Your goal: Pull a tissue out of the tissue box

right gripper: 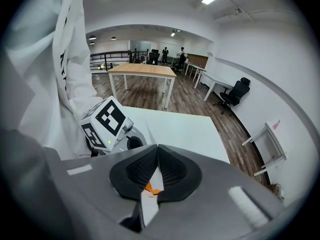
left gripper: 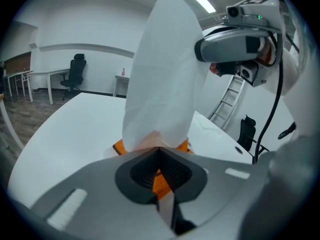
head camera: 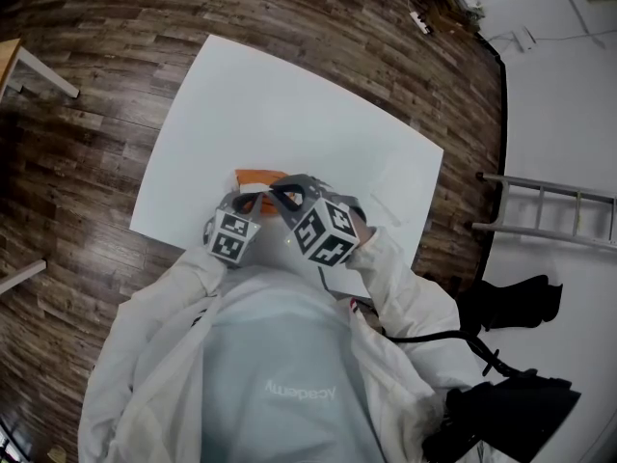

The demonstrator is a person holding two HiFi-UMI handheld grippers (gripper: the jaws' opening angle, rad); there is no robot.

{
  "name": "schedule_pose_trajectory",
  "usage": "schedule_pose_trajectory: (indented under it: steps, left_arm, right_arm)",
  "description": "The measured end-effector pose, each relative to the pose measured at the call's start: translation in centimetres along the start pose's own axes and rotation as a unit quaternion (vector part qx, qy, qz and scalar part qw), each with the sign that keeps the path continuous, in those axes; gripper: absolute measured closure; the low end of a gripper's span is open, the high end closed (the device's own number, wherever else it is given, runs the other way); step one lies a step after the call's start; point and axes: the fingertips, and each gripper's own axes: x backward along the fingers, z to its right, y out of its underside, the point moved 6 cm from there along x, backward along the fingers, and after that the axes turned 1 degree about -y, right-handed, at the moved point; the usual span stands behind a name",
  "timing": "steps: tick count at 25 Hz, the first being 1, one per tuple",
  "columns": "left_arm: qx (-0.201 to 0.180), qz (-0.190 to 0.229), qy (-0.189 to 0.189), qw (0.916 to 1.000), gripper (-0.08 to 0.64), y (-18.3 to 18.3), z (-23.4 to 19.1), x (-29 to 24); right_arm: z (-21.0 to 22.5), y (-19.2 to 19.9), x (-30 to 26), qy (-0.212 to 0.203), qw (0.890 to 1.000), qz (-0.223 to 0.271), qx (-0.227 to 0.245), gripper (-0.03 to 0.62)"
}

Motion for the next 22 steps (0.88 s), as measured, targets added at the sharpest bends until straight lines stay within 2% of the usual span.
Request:
schedule_pose_trajectory:
  steps: [22]
  left_arm:
    - [-0.019, -0.010, -0.006, 0.9998, 0.560, -0.5, 0.0, 0.1]
  right_arm:
    - [1.9, -1.2, 4.5, 0.040, 0.996, 0.068, -0.042, 0.589]
